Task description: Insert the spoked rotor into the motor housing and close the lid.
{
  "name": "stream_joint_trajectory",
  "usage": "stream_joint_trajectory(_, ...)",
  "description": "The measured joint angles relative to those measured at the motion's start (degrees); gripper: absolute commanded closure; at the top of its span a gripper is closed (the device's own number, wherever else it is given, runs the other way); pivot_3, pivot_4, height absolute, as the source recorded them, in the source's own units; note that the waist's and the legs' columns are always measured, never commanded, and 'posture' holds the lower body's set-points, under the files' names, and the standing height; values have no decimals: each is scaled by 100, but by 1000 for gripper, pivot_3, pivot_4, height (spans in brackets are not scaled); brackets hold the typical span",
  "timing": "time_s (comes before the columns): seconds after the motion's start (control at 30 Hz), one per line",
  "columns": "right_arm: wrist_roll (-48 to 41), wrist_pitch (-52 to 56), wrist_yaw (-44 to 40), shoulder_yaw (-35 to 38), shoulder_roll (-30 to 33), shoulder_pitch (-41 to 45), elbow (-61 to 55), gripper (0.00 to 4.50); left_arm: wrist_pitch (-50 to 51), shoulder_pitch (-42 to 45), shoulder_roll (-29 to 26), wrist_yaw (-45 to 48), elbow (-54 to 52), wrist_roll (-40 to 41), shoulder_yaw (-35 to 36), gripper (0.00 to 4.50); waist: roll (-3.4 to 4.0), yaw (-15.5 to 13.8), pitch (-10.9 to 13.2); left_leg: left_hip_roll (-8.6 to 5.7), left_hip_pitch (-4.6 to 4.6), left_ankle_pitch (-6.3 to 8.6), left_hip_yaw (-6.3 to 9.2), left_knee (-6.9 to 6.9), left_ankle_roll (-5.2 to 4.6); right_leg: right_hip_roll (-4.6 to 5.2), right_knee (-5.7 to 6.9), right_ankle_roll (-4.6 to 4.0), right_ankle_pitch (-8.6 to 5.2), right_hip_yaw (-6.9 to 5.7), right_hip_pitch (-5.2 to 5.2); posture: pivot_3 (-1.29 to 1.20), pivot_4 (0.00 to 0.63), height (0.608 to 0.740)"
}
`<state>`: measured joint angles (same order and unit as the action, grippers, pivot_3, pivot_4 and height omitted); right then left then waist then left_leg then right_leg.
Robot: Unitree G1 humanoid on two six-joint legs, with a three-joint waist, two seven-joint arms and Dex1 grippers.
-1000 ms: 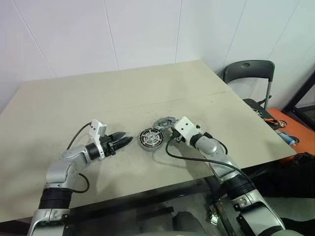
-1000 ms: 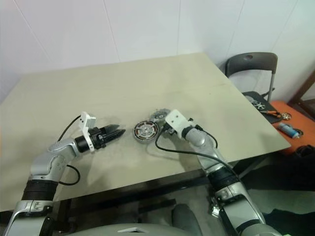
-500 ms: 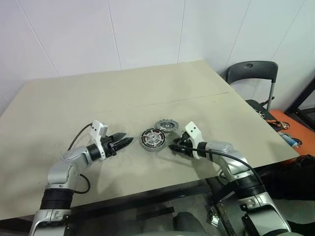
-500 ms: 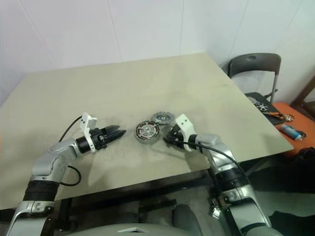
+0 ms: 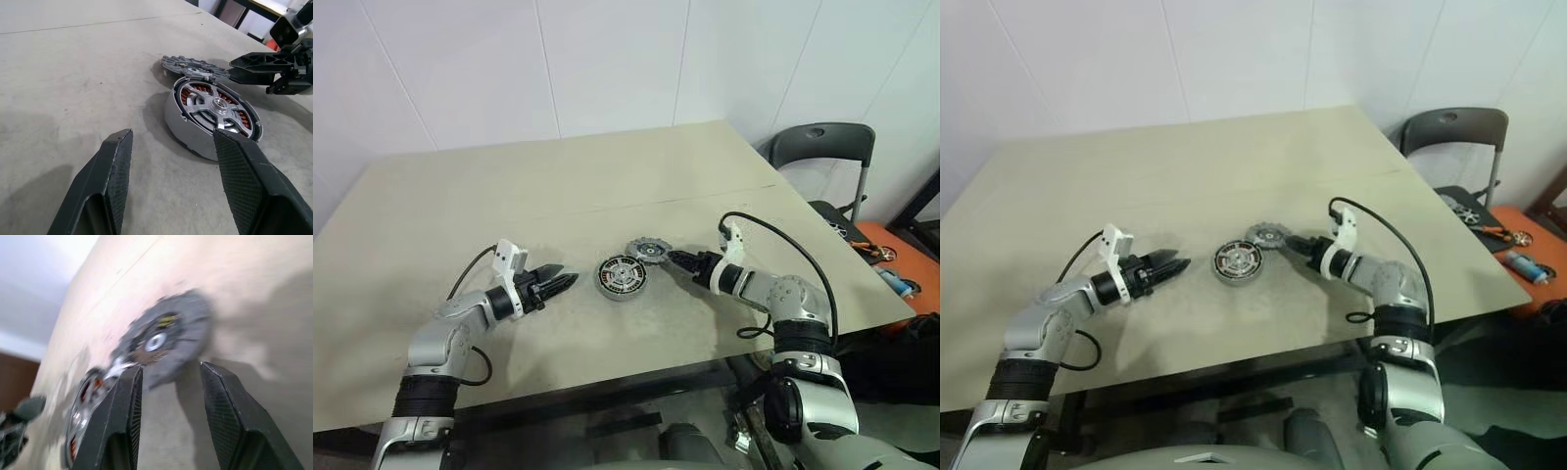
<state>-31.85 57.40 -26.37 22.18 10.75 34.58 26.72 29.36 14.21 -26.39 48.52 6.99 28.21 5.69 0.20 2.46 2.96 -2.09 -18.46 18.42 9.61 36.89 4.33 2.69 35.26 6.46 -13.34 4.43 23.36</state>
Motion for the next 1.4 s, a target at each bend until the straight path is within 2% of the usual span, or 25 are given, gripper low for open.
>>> stream_joint_trajectory(0.53,-139,-377,522,91,-715,-4,4,2599,-28,59,-12,-12,46,-59,-33,1712,2,95,0,2,8,0,-2,7,0,-3,15,1,0,2,-3,0,0,740)
stream_joint_trajectory(0.73,-164,-552,583,91,-794,134,289,2599,-203,271,5,34,483,-173,-40,1712,2,175,-1,2,13,-1,-2,9,0,-4,19,1,0,3,-6,0,0,740)
stream_joint_trajectory(0.83,-161,-699,594,88,-790,208,429,3128,-284,290,11,93,583,-195,-39,1712,1,178,-3,2,17,-1,-1,10,0,-4,24,1,0,3,-8,0,0,740)
stream_joint_trajectory(0.97,-166,-1002,610,70,-842,361,633,4415,-373,267,30,115,599,-222,-39,1712,-8,170,-9,2,32,-1,-1,18,1,-4,25,3,-1,3,-31,0,0,740)
stream_joint_trajectory(1.27,-154,-1186,523,-130,-850,322,556,4485,-382,122,66,118,536,-227,-37,1712,0,172,-8,2,50,-1,1,7,1,-5,25,12,-7,3,-44,0,0,740)
stream_joint_trajectory(1.4,88,-1167,215,-895,-686,-20,-411,4485,-390,103,76,125,516,-231,-39,1712,3,173,-8,3,20,-1,1,5,1,-4,25,2,-1,3,-9,0,0,740)
